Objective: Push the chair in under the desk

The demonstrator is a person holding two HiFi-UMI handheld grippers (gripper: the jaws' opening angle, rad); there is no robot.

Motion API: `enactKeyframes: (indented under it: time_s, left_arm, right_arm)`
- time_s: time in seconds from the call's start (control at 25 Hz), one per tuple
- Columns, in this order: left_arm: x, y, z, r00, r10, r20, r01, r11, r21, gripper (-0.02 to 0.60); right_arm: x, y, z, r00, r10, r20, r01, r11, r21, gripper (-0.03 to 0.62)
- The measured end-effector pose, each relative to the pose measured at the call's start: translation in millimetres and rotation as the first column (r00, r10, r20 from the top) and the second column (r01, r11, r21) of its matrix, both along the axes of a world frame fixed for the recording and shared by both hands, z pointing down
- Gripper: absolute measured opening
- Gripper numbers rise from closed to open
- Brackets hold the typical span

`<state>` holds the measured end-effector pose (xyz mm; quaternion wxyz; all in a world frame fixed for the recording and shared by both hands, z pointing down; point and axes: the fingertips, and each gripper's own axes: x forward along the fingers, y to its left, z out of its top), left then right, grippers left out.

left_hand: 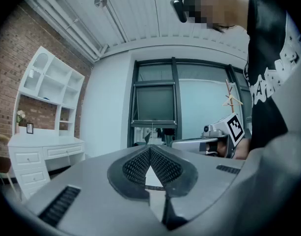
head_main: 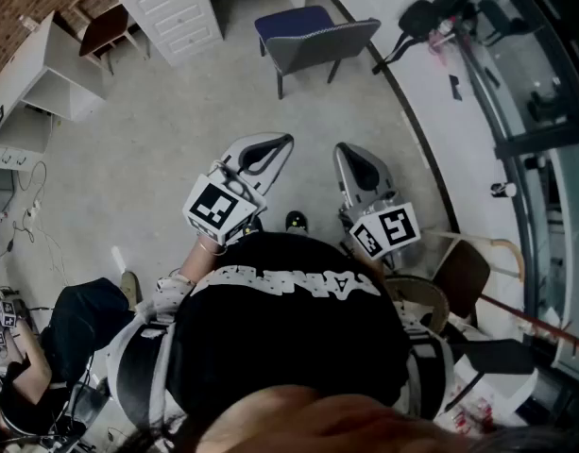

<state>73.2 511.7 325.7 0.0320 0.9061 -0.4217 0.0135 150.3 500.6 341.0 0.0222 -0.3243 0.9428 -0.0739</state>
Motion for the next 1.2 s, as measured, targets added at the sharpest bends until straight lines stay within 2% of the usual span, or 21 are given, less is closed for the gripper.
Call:
enactKeyframes:
  time_s: [0.52,0.76,1.2]
  left_arm:
    - [47,-12,6,1.000,-0.003,0.012,0.004,1.000,-0.012,0.032]
    - [72,-15,10,0.999,-0.014,0.043,0.015,1.000,-0.016,0.033]
    - [66,-20,13,0.996,-0.065,0.066,0.066,0.998,-0.021,0.034]
  right_arm:
    - [49,-13,3,0.996,-0.013,0.085,0.013,1.000,-0.002,0.032]
    - [79,-15,12,0.995,-0.020,0.098,0.021,1.000,-0.009,0.032]
    - [76,-17,17,0.992,-0.072,0.106,0.073,0.997,-0.012,0.032]
